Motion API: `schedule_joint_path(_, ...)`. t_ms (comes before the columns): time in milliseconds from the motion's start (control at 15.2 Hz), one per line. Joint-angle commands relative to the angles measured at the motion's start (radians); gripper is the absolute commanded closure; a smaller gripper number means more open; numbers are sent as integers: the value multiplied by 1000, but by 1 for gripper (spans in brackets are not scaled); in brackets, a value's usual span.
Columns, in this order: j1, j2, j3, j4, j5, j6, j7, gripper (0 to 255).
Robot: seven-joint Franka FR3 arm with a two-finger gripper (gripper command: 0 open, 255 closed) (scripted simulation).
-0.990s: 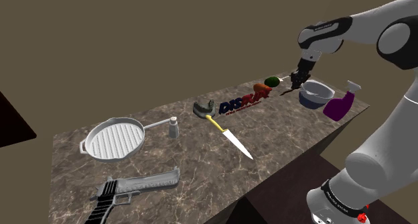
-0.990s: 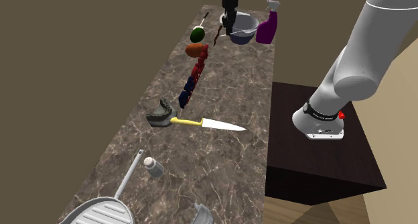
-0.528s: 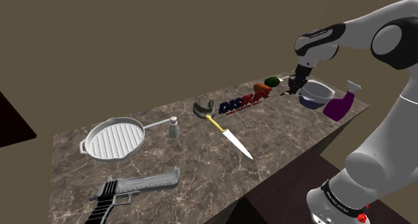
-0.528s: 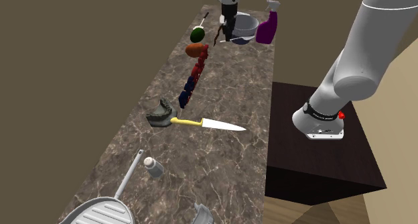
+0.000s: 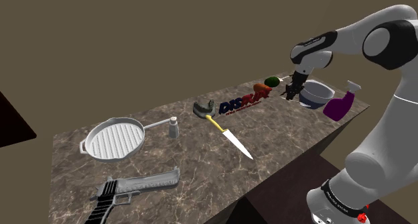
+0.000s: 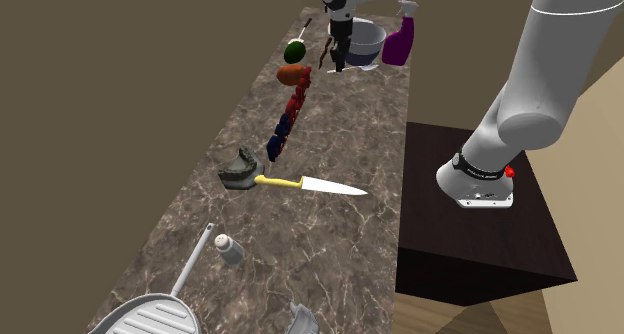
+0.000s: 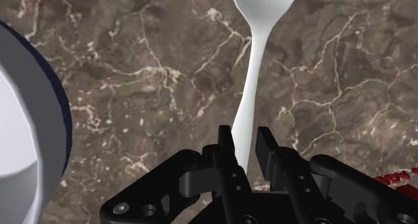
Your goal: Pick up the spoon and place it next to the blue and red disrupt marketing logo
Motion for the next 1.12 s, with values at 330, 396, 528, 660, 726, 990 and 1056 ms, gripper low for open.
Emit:
schedule_joint_path(330, -5, 59, 12, -23, 28, 79, -19, 255)
schedule_joint_path(396, -7, 68, 13, -25, 32, 89, -23, 255)
schedule_joint_path(528, -8, 78, 16, -27, 37, 101, -26, 255)
schedule_joint_path(660, -8, 78, 16, -27, 37, 101, -26, 255)
schedule_joint_path(726, -8, 78, 16, -27, 37, 101, -26, 255)
schedule_joint_path(990, -8, 78, 16, -27, 37, 101, -26, 255)
schedule_joint_path(1056, -8, 78, 16, -27, 37, 100, -26, 0)
